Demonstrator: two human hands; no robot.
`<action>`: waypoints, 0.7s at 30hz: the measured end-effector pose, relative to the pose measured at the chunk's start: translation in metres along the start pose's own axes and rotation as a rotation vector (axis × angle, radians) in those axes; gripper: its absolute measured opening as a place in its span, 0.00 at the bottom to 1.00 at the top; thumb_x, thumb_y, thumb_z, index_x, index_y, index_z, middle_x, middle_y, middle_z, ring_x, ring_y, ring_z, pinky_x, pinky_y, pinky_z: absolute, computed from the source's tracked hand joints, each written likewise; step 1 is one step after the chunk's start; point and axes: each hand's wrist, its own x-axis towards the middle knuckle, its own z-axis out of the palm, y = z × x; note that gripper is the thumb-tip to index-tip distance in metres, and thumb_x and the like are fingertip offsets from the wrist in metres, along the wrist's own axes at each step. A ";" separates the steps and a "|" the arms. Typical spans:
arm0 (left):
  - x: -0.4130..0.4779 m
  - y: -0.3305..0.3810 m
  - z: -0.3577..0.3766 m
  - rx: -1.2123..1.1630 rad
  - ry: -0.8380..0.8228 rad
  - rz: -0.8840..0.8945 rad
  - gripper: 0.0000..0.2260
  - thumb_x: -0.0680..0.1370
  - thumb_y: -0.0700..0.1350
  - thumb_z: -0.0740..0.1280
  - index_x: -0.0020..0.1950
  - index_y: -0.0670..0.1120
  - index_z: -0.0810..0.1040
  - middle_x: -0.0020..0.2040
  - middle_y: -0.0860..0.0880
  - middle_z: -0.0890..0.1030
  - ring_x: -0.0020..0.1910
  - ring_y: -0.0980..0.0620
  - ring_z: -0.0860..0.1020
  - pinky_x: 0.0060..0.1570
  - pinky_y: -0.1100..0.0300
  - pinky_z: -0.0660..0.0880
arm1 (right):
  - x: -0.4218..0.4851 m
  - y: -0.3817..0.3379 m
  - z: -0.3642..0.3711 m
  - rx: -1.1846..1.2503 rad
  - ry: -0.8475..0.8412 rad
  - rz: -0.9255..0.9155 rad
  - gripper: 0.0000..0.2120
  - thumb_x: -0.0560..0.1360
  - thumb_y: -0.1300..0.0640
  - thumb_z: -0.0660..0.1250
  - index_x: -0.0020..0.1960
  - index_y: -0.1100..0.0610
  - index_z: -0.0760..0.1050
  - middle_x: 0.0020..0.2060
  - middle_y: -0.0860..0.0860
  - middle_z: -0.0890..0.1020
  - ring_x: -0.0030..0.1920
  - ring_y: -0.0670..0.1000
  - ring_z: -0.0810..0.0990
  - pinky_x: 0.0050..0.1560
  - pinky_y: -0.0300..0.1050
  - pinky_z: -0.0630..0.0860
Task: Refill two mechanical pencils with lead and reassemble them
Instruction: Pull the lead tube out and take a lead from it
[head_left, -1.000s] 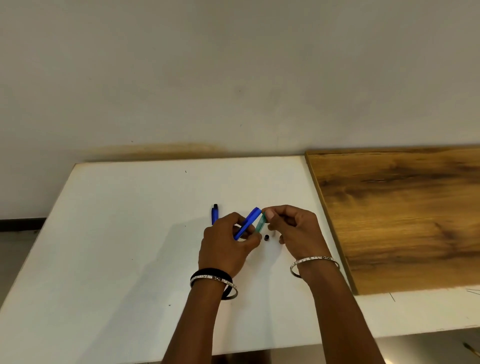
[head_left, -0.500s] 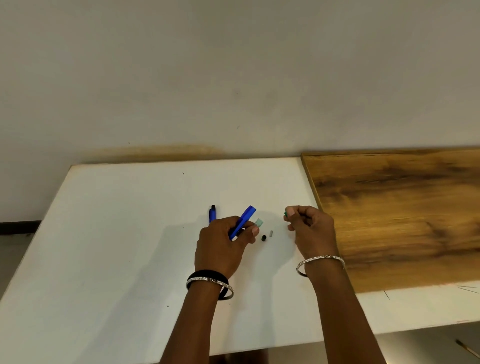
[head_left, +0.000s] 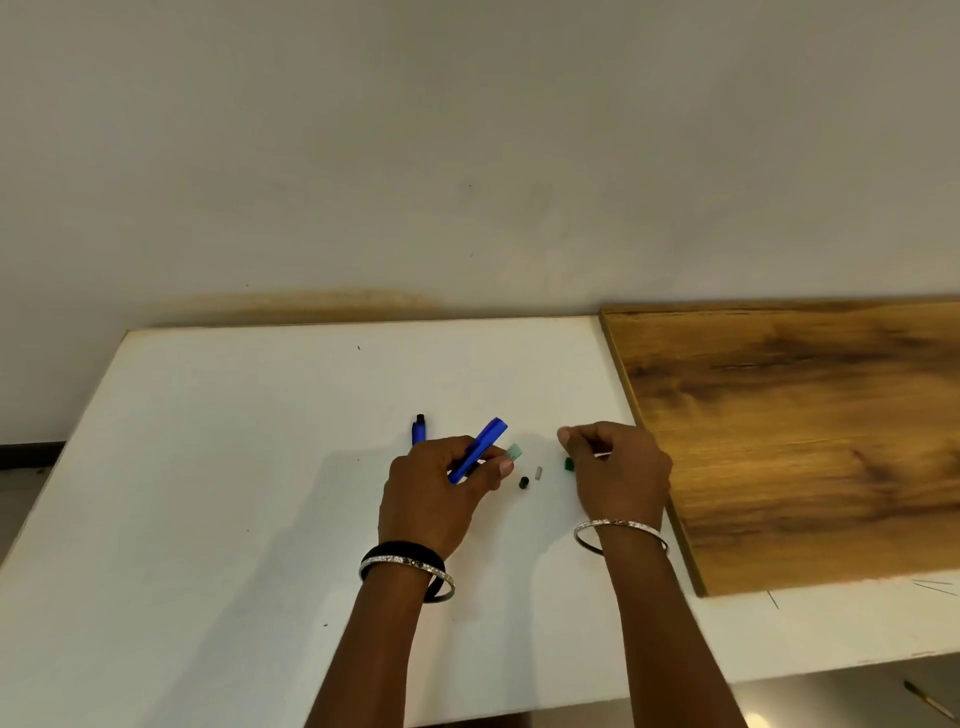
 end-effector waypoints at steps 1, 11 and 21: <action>0.000 0.000 0.000 -0.001 0.008 -0.003 0.05 0.70 0.57 0.72 0.41 0.58 0.83 0.32 0.58 0.83 0.36 0.61 0.80 0.37 0.68 0.70 | 0.001 -0.003 0.000 0.129 -0.056 0.009 0.05 0.72 0.53 0.73 0.45 0.53 0.85 0.39 0.48 0.85 0.37 0.46 0.81 0.39 0.39 0.76; 0.002 0.001 -0.002 -0.040 0.152 0.049 0.10 0.68 0.58 0.74 0.44 0.55 0.84 0.35 0.54 0.84 0.36 0.55 0.81 0.39 0.64 0.76 | -0.008 -0.010 -0.001 0.754 -0.637 0.171 0.08 0.74 0.67 0.68 0.52 0.65 0.82 0.42 0.61 0.85 0.39 0.52 0.84 0.45 0.41 0.82; 0.002 0.004 -0.006 -0.179 0.228 0.082 0.05 0.70 0.51 0.75 0.44 0.59 0.82 0.37 0.60 0.82 0.36 0.66 0.76 0.35 0.76 0.70 | -0.011 -0.013 0.002 0.985 -0.650 0.373 0.09 0.73 0.71 0.68 0.50 0.65 0.83 0.46 0.62 0.86 0.45 0.57 0.86 0.45 0.41 0.83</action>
